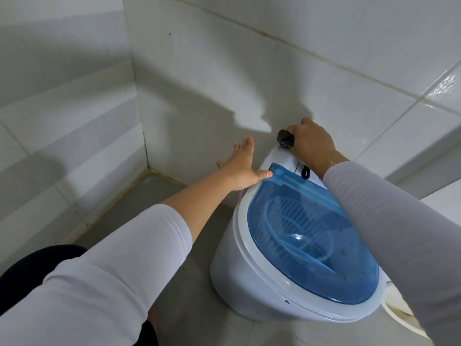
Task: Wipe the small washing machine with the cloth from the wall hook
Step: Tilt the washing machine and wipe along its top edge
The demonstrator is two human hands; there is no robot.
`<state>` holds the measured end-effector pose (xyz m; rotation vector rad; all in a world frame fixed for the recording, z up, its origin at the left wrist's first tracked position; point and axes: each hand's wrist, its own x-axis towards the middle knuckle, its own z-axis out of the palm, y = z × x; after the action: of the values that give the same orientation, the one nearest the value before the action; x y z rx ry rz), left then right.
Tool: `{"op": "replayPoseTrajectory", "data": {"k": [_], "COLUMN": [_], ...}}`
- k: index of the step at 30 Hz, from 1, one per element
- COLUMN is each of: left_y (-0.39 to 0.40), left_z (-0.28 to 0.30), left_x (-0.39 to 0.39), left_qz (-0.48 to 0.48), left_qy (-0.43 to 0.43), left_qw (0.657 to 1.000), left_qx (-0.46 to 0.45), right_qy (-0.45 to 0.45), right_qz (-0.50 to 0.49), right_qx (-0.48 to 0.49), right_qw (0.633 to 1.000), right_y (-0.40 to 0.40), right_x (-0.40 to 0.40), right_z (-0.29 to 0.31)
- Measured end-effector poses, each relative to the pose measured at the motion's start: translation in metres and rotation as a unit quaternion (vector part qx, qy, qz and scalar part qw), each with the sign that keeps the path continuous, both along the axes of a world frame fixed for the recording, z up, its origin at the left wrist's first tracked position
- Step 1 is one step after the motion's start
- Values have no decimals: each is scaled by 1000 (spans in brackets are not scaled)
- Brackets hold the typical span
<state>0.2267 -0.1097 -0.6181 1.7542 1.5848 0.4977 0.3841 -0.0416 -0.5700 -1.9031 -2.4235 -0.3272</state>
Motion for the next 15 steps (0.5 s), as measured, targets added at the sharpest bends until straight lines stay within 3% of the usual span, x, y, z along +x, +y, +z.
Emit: {"op": "replayPoseTrajectory", "data": {"k": [7,15], "left_y": [-2,-5], "left_z": [2,8], "left_x": [1,9], "left_qz": [-3,5], "left_qy": [-3,15], "left_qw": [1000,1000], "left_qx": [-2,8], "right_qy": [11,102], "right_qz": [-28,-64], "right_qx": [-13,9], "right_qw": [999,993], "right_y": [3,-17], "right_x": [14,35], "right_z": [8,51]}}
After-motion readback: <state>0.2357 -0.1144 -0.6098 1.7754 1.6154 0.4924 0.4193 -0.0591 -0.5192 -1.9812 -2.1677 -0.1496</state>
